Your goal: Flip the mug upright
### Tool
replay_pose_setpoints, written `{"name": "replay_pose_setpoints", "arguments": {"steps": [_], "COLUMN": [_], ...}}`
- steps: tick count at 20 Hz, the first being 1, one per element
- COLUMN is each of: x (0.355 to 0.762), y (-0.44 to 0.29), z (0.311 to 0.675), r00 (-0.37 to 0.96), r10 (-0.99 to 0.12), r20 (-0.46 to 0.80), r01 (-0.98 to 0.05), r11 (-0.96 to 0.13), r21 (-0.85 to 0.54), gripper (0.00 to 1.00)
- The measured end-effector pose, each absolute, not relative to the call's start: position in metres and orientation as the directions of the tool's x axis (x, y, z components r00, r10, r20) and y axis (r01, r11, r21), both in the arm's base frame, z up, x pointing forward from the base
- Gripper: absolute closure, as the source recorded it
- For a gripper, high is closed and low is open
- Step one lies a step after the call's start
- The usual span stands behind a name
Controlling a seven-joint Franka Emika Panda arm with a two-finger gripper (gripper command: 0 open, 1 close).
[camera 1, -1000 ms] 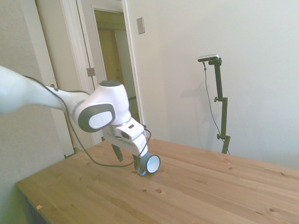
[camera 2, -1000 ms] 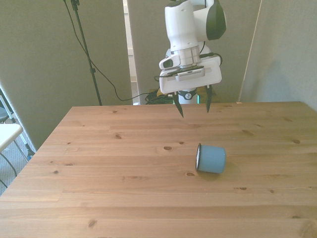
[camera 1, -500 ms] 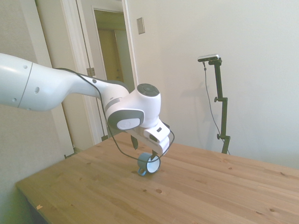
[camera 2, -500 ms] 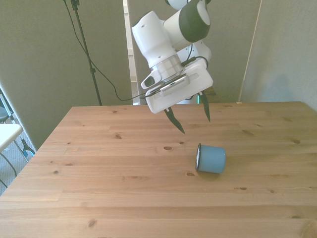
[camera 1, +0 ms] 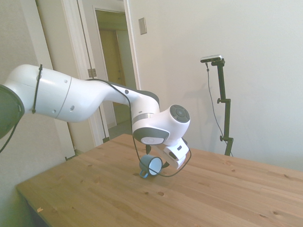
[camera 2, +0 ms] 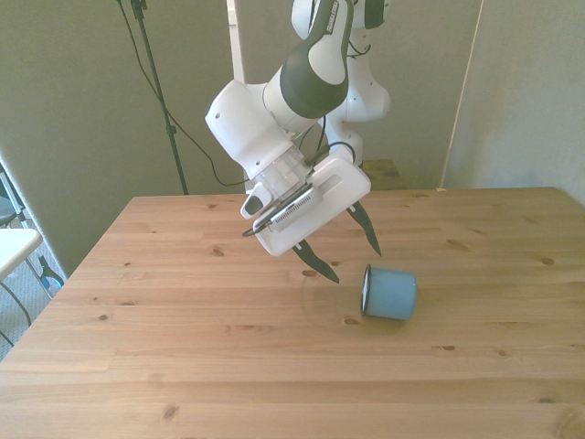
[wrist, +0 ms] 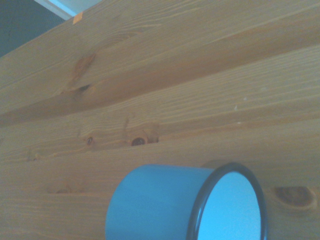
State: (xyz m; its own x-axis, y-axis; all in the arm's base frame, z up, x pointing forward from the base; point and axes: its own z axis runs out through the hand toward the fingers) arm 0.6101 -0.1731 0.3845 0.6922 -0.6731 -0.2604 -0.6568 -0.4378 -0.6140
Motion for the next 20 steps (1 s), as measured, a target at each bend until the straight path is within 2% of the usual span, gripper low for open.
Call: {"name": "replay_pose_setpoints", "arguments": {"steps": [20], "x": [0.639], "y": [-0.127], "z": [0.366], "r00": [0.734], "r10": [-0.584], "r20": [-0.347], "r01": [-0.635], "r11": [-0.409], "r21": [-0.655], "gripper": [0.0]}}
